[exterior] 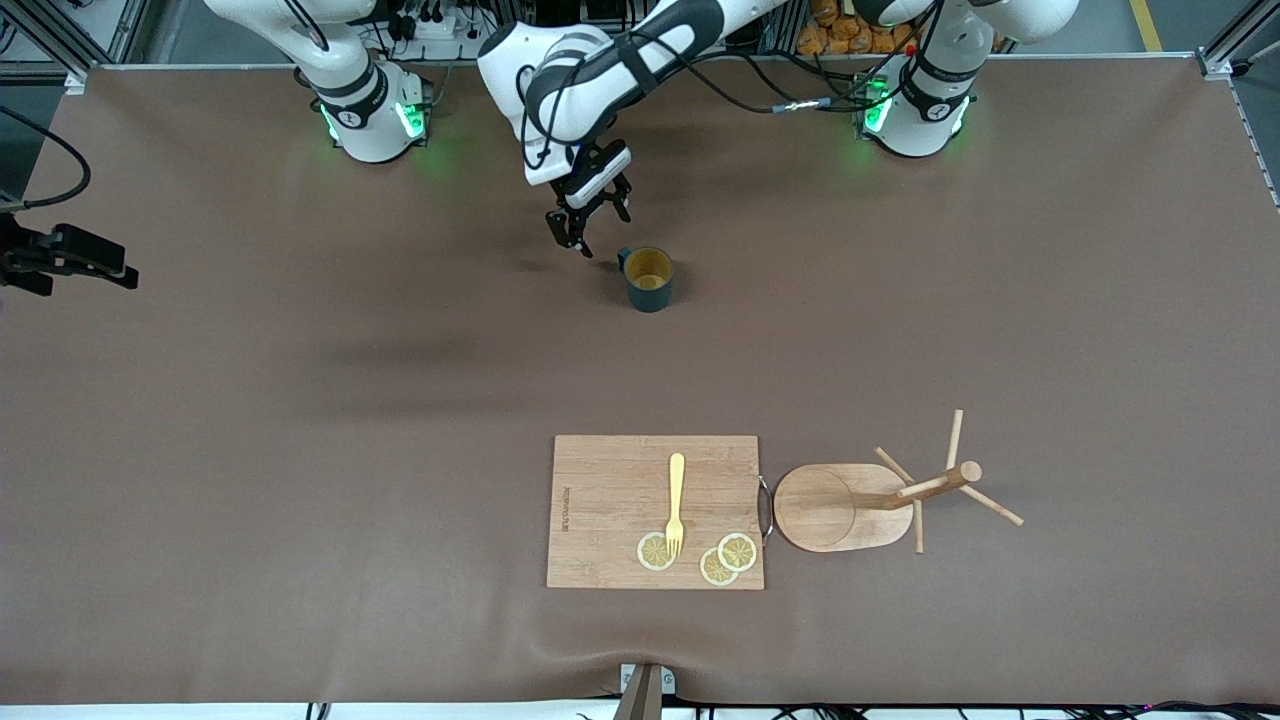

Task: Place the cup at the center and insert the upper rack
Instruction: 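Lower the left gripper over the teal mug's handle, then grasp the mug handle with the left gripper and lift, then carry the mug with the left gripper to the wooden mug tree, then hook the mug handle onto a peg of the mug tree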

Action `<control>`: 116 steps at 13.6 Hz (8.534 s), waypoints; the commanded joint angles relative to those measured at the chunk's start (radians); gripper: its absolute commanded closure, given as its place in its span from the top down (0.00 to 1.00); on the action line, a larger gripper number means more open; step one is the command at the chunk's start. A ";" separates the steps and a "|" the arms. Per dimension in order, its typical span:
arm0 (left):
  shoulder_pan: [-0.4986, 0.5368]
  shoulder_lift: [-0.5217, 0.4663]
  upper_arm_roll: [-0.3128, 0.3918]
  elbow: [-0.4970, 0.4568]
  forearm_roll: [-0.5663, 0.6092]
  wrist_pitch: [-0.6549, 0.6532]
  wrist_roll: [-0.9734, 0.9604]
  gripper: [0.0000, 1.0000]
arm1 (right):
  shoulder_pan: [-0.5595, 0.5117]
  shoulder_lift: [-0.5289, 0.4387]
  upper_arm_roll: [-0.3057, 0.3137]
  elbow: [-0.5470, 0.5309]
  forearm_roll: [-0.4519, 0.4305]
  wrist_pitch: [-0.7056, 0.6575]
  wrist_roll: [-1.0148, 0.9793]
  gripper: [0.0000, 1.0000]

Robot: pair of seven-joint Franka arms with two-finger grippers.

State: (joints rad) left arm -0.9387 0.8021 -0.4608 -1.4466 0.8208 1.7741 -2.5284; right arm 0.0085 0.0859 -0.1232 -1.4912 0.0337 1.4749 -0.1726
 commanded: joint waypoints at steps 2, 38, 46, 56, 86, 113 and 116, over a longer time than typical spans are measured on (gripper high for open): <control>-0.014 0.051 0.007 0.018 0.072 -0.004 -0.076 1.00 | -0.015 -0.024 0.014 -0.021 -0.003 0.001 -0.013 1.00; -0.035 0.085 0.063 0.075 0.078 -0.048 -0.156 0.00 | -0.019 -0.024 0.014 0.034 0.005 0.001 -0.002 1.00; 0.023 0.020 0.047 0.138 0.049 -0.047 -0.104 0.00 | -0.013 -0.024 0.017 0.051 0.006 0.001 0.001 1.00; 0.179 -0.142 0.037 0.172 -0.147 0.063 0.094 0.00 | -0.010 -0.024 0.019 0.063 0.032 -0.002 0.116 1.00; 1.018 -0.252 0.045 0.163 -1.474 0.291 1.181 0.00 | -0.013 -0.012 0.017 0.061 0.032 -0.001 0.120 1.00; 1.167 -0.224 0.044 0.023 -1.841 0.381 1.307 0.00 | -0.005 -0.018 0.086 0.054 0.029 0.007 0.249 1.00; 1.180 -0.219 0.044 0.023 -1.844 0.363 1.327 0.00 | -0.008 -0.017 0.085 0.055 0.028 -0.025 0.245 1.00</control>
State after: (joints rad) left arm 0.2219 0.6080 -0.4036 -1.3953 -0.9934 2.1489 -1.2299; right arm 0.0201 0.0729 -0.0533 -1.4366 0.0562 1.4805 0.0580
